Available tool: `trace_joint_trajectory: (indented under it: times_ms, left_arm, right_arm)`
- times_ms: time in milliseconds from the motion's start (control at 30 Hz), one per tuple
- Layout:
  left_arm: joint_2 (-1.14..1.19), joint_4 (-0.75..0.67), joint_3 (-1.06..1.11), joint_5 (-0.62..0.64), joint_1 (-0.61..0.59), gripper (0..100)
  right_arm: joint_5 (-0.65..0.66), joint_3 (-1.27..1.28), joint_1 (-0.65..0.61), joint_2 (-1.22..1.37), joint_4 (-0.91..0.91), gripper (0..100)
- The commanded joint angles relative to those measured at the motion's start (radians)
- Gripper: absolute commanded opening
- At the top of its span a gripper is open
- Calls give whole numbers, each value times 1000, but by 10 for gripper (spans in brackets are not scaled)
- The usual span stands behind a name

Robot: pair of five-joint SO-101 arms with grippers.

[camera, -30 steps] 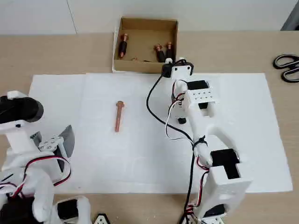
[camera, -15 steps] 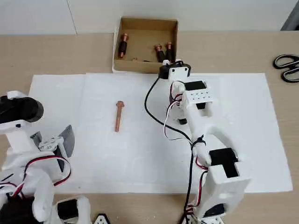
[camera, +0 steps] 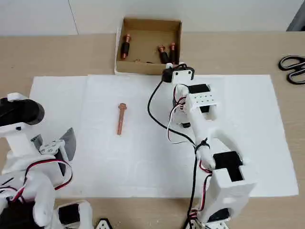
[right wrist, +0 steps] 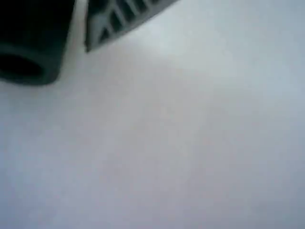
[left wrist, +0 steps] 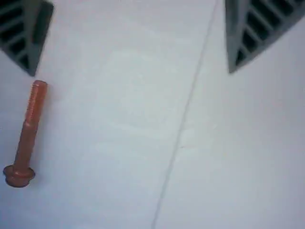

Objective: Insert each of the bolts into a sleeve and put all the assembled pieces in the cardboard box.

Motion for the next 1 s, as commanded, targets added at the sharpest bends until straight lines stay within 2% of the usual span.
trace_joint_trajectory:
  times_ms: [0, 100, 200, 433, 700, 833, 967]
  left_arm:
    - [0, -2, 4, -9, -3, 243]
    - [0, -2, 4, -9, -3, 243]
    - [0, -2, 4, -9, -3, 243]
    - [0, -2, 4, -9, -3, 243]
    - [28, -5, -2, -9, -2, 243]
    - [227, 0, -59, -9, -2, 243]
    - [512, -3, -257, -9, 3, 243]
  right_arm:
    - [9, -6, -7, 36, -4, 132]
    - [11, -18, -4, 79, -15, 116]
    - [11, -66, 24, 65, -8, 1]
    - [12, -204, 61, -85, 153, 4]
    - [87, -245, 85, -232, 302, 4]
    - [89, -245, 120, -282, 361, 4]
    - [89, -242, 142, -312, 407, 4]
